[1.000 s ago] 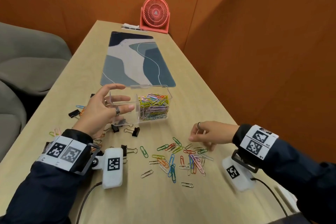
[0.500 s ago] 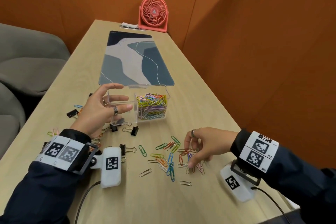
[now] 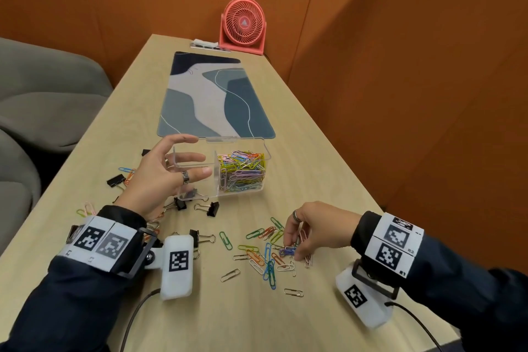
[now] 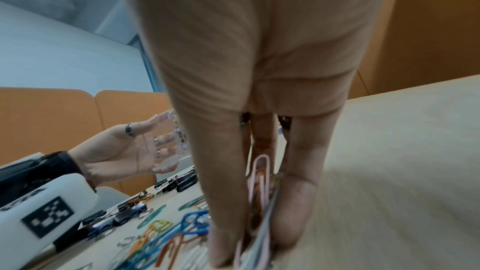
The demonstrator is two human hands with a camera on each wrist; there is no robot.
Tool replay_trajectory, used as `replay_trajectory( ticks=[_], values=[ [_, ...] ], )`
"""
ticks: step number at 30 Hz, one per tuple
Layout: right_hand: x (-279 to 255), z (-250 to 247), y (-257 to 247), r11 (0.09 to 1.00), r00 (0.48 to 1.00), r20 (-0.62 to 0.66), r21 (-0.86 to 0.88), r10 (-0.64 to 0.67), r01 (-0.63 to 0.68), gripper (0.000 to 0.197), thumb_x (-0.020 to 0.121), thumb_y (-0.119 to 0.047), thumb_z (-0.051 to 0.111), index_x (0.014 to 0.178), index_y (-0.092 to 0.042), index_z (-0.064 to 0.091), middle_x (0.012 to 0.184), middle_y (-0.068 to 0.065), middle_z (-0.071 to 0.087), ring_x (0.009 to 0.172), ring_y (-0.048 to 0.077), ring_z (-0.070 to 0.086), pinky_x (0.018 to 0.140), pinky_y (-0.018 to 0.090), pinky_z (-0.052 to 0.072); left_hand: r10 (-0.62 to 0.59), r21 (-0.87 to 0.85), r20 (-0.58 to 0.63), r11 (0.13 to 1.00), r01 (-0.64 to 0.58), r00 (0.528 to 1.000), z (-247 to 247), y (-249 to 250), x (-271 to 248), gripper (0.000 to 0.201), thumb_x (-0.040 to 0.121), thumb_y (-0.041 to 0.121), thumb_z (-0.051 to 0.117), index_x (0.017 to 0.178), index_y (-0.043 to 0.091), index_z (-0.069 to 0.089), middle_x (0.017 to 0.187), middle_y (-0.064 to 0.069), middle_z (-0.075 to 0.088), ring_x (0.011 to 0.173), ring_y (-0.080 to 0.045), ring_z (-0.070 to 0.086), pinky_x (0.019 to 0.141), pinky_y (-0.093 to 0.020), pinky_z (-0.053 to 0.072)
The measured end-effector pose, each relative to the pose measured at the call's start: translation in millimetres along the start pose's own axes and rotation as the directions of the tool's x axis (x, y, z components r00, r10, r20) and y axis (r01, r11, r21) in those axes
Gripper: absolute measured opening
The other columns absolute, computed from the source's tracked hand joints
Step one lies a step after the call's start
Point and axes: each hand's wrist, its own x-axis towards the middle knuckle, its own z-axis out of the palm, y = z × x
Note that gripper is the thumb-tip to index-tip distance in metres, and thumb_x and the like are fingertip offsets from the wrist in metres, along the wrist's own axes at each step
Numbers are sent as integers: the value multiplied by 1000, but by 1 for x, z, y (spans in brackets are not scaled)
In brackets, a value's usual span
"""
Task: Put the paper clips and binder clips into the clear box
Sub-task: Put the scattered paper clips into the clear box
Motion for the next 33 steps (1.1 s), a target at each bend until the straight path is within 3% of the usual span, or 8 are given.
replay_trajectory(
  ticks=[3,6,9,17,22,24,27,33],
  values=[
    [4,-3,-1,1000,1000,28,-17,11,-10,23,71,-20,80,91,-19,69,71,-16,57,51,-7,52,53,7,38,0,2,9,1000,0,1000,0,0,0,54,54,19,77,102,36,60,106,-8,68,93,-23,64,82,-46,52],
    [7,-6,-3,999,999,51,-36,2,0,20,71,-21,80,82,-22,64,72,-9,59,50,-11,50,57,11,39,6,4,9,1000,-6,1000,-1,0,1,54,54,19,78,102,37,60,105,-6,68,92,-23,65,80,-45,53],
    [9,-8,-3,997,998,56,-74,3,1,19,71,-22,80,78,-23,63,74,-3,60,50,-11,49,60,17,40,5,4,7,1000,-5,1000,-2,-2,2,55,52,21,79,101,38,60,105,-6,69,93,-24,65,81,-44,53],
    [12,-14,2,1000,1000,-14,21,19,-18,26,68,-20,82,62,-33,60,45,-21,57,47,-7,51,57,14,39,15,-8,13,1000,-15,1000,-2,-4,2,54,54,16,77,101,36,60,104,-8,68,89,-23,66,72,-42,56],
    [10,-20,9,990,998,-56,141,21,-13,20,67,-15,83,66,-27,67,49,-17,61,51,-2,55,63,17,48,11,-6,21,1000,-11,1000,-3,-5,4,55,54,18,79,102,37,60,105,-7,68,95,-27,66,75,-42,55],
    [7,-28,6,979,997,-79,202,8,8,17,69,-9,81,69,-21,68,50,-14,64,52,0,59,65,18,52,4,5,24,1000,-5,1000,-4,-6,5,60,51,20,87,101,39,61,104,-5,69,96,-27,67,75,-43,55],
    [5,-49,-7,962,992,-124,269,-19,52,17,72,0,76,72,-14,65,46,-16,63,46,-5,59,54,7,46,6,16,22,1000,-6,1000,-3,-6,4,57,53,19,83,102,38,60,105,-6,68,99,-30,66,82,-50,54],
    [19,-90,-44,919,945,-302,327,-121,222,14,72,1,75,74,-10,66,51,-11,66,49,-1,61,56,11,51,-3,14,31,1000,2,1000,0,-4,3,57,53,18,79,104,35,60,105,-8,68,94,-30,67,84,-54,51]
  ],
)
